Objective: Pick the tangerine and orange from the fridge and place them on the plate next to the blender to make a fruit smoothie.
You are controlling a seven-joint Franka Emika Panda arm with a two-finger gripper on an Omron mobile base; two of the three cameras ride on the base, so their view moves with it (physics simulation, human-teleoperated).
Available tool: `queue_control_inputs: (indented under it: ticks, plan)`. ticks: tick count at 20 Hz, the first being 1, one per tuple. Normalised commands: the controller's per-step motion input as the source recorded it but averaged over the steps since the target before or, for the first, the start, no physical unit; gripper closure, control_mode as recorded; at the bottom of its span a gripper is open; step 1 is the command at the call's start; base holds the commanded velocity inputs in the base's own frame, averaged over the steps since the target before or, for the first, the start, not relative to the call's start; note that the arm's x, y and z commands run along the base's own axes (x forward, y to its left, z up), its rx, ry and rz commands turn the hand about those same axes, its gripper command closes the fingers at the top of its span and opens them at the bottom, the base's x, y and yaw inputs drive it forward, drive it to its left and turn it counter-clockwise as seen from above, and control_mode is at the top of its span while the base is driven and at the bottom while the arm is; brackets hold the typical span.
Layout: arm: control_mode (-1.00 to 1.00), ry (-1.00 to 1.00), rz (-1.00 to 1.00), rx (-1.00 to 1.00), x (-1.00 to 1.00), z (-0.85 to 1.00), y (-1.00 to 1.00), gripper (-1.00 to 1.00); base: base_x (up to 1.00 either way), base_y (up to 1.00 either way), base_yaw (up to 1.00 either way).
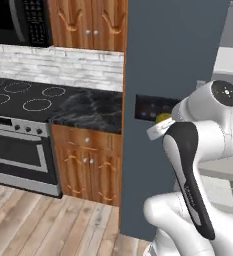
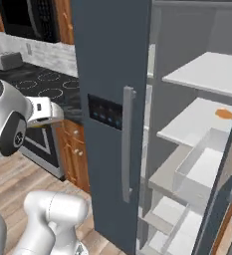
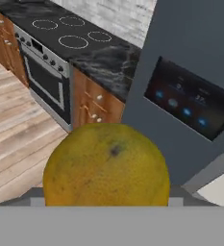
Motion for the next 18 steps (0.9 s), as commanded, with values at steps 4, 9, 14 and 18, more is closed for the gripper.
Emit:
queue_control_inputs:
  ticks: [4,9,14,18]
  plan:
    - [1.0,0.0,0.0,0.0,0.0,0.0,0.0,1.0,-0.06,0.21,1.0]
    - [1.0,0.0,0.0,0.0,0.0,0.0,0.0,1.0,0.0,0.13,1.0]
    - [1.0,0.0,0.0,0.0,0.0,0.0,0.0,1.0,0.0,0.17,1.0]
    - [1.0,0.0,0.0,0.0,0.0,0.0,0.0,1.0,0.0,0.31,0.99]
